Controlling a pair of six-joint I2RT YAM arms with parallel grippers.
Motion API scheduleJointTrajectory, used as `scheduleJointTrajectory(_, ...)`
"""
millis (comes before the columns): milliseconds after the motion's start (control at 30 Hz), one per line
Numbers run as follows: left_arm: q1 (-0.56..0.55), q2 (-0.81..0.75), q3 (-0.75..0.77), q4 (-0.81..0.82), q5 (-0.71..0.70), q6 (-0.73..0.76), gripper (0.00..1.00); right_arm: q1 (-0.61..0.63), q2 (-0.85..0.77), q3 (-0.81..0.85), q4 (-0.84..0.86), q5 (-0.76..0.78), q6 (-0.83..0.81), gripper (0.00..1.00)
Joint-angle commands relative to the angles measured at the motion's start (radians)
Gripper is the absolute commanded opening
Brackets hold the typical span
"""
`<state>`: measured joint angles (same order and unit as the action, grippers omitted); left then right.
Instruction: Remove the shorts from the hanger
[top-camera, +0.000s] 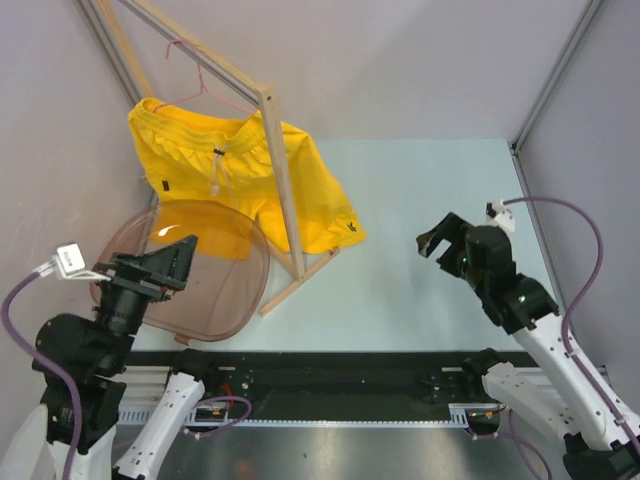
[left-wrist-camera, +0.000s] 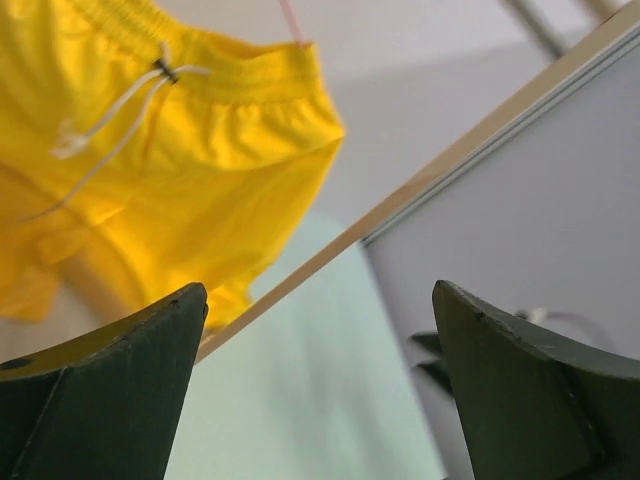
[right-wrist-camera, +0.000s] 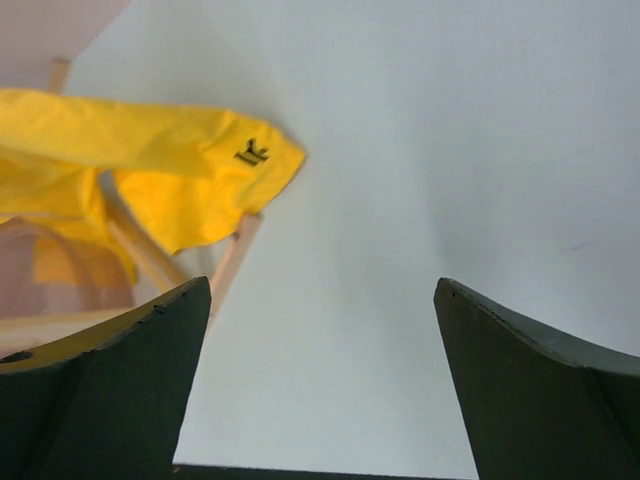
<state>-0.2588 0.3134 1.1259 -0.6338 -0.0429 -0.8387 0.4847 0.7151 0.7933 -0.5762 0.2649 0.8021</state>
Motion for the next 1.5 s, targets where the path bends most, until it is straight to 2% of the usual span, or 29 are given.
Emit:
scheduleJointTrajectory(0,0.007,0.073,0.107,-0.36,0.085,0.294,1.0,-0.096,0.109,0.193,-0.174,0.043,-0.256,1.0)
scheduleJointTrajectory(133,0.007,-0.014,0.023,-0.256,0.294,0.253,1.0,-0.11,0.173,0.254,-0.036,-0.252,-0.4,1.0)
scheduleJointTrajectory(167,0.006,-0.049,-0.016,-0.238,0.32,0.218,1.0,-0.107,0.188,0.271,-0.01,-0.386,-0.449,1.0)
scheduleJointTrajectory(267,0.006,-0.091,-0.083,-0.208,0.369,0.167,1.0,-0.081,0.266,0.322,0.074,-0.572,-0.515,1.0)
scheduleJointTrajectory(533,0.006,-0.108,-0.106,-0.331,0.414,0.167,1.0,-0.028,0.577,0.556,0.239,-0.714,-0.722,1.0)
scheduleJointTrajectory(667,0.007,-0.114,-0.078,-0.408,0.403,0.181,1.0,-0.031,0.707,0.693,0.32,-0.906,-0.832,1.0)
scheduleJointTrajectory(767,0.007,-0.126,-0.055,-0.466,0.399,0.176,1.0,-0.032,0.798,0.777,0.48,-1.005,-0.853,1.0)
scheduleJointTrajectory(1033,0.006,-0.192,-0.032,-0.532,0.411,0.13,1.0,0.006,1.035,0.952,0.795,-1.147,-0.716,1.0)
scheduleJointTrajectory(1133,0.006,-0.198,-0.018,-0.544,0.414,0.128,1.0,0.047,1.138,1.066,0.782,-1.126,-0.705,0.98)
scheduleJointTrajectory(1167,0.007,-0.197,-0.014,-0.552,0.414,0.128,1.0,0.063,1.164,1.149,0.757,-1.121,-0.708,0.93)
scheduleJointTrajectory(1300,0.006,-0.191,0.012,-0.569,0.408,0.136,1.0,0.112,1.285,1.299,0.658,-1.081,-0.753,0.82)
scheduleJointTrajectory(1467,0.006,-0.186,0.035,-0.593,0.403,0.144,1.0,0.141,1.374,1.373,0.656,-1.035,-0.756,0.65)
